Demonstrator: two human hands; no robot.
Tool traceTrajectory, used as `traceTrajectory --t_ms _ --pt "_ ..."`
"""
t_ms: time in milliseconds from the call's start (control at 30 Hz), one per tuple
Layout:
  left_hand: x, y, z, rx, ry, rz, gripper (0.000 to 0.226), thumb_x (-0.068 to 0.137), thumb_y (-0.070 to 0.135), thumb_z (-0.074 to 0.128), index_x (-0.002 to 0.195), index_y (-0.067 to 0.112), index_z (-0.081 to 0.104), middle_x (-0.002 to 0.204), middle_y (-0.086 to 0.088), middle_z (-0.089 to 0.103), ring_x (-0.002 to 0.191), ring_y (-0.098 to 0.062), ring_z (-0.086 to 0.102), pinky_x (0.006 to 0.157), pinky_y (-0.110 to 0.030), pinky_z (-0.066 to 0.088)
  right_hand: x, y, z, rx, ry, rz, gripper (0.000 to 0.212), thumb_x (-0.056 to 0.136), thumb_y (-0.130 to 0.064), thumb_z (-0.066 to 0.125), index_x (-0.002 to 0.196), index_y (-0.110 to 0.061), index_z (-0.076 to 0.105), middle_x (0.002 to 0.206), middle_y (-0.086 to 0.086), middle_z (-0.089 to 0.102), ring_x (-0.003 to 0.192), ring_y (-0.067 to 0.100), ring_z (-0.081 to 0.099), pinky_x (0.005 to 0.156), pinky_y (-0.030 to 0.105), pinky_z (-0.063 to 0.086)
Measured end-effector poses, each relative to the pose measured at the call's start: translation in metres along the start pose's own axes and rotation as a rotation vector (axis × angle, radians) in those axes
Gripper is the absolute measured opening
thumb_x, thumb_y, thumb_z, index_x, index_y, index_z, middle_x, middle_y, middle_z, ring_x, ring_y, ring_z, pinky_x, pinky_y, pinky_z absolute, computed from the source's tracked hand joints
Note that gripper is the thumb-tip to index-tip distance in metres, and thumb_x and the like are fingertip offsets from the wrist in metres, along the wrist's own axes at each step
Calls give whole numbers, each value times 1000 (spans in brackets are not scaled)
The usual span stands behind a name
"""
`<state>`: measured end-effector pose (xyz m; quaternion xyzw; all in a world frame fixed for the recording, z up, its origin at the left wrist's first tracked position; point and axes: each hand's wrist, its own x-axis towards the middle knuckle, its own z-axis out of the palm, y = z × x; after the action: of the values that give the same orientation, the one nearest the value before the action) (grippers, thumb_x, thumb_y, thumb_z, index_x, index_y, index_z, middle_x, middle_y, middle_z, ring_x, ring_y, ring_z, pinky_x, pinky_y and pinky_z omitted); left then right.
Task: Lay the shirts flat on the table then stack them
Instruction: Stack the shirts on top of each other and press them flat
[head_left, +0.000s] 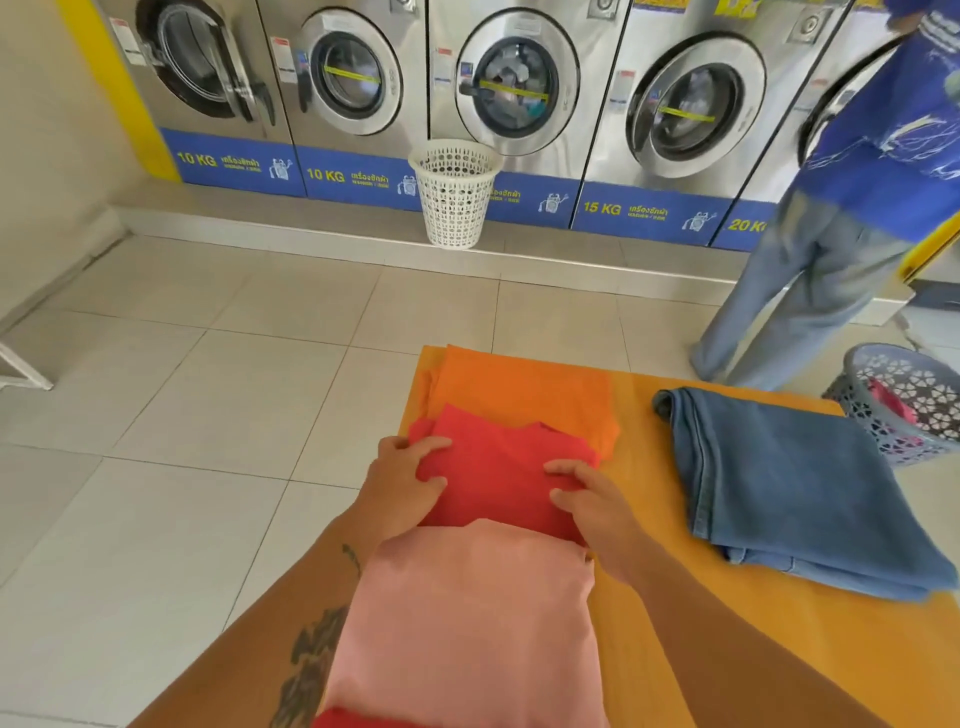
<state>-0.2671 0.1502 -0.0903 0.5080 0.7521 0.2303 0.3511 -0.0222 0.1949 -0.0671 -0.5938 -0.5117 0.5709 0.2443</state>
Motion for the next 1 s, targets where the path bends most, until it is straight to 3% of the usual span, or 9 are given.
traceTrajectory --t_ms 67,167,233,333,467,600,800,933,1000 --pt "2 2 -2 -52 -56 -12 50 86 32 60 127 57 47 134 0 34 118 -26 50 102 -42 46 2 -1 6 -3 -26 13 35 86 -4 58 101 -32 70 112 -4 61 96 21 63 84 41 55" --pt "3 2 -6 -75 -60 -16 53 84 25 59 123 59 48 128 -1 49 112 -26 54 97 -43 50 0 -4 13 -12 -15 -44 40 84 -1 59 97 -37 72 111 -11 60 89 12 63 63 22 52" --pt "1 0 -5 -98 -50 -9 52 85 20 58 118 60 49 121 -1 56 103 -24 59 92 -40 53 -2 -6 15 -39 -7 -99 44 84 2 58 97 -37 72 114 -13 61 90 9 63 64 19 50" --pt "-2 0 -4 -172 -29 70 51 90 11 57 114 55 52 121 4 58 95 -11 61 76 -23 55 -7 -10 13 -83 -2 -153 47 84 6 58 96 -37 72 115 -16 62 91 5 62 71 22 53" --pt "-1 7 -9 -274 48 153 52 93 7 56 114 54 55 125 11 56 102 -6 58 75 -20 56 -7 -23 3 -98 11 -246 46 85 5 59 99 -37 71 113 -18 62 88 -8 58 65 10 47" --pt "24 31 -25 -331 101 237 54 91 8 58 113 56 56 119 21 57 96 4 58 67 -8 48 14 -49 -13 -83 56 -302 45 85 1 59 98 -40 70 113 -24 60 92 -5 57 69 14 46" --pt "96 70 -27 -272 100 304 50 94 12 55 123 52 52 124 15 51 100 0 54 77 -14 45 83 -77 -37 -141 209 -292 41 87 -5 56 99 -43 67 114 -16 60 90 8 59 67 25 48" --pt "128 51 -2 -6 48 253 48 97 16 48 140 37 46 137 0 49 120 -20 50 104 -40 44 112 -47 -43 -446 193 -179 43 93 -18 51 130 -38 53 129 -4 54 86 4 54 71 25 47" --pt "130 35 13 81 130 254 46 99 21 45 142 37 44 132 -1 48 116 -18 46 105 -38 40 113 -26 -39 -459 177 -157 49 95 -23 48 141 -38 41 133 -2 52 85 10 58 66 24 46"
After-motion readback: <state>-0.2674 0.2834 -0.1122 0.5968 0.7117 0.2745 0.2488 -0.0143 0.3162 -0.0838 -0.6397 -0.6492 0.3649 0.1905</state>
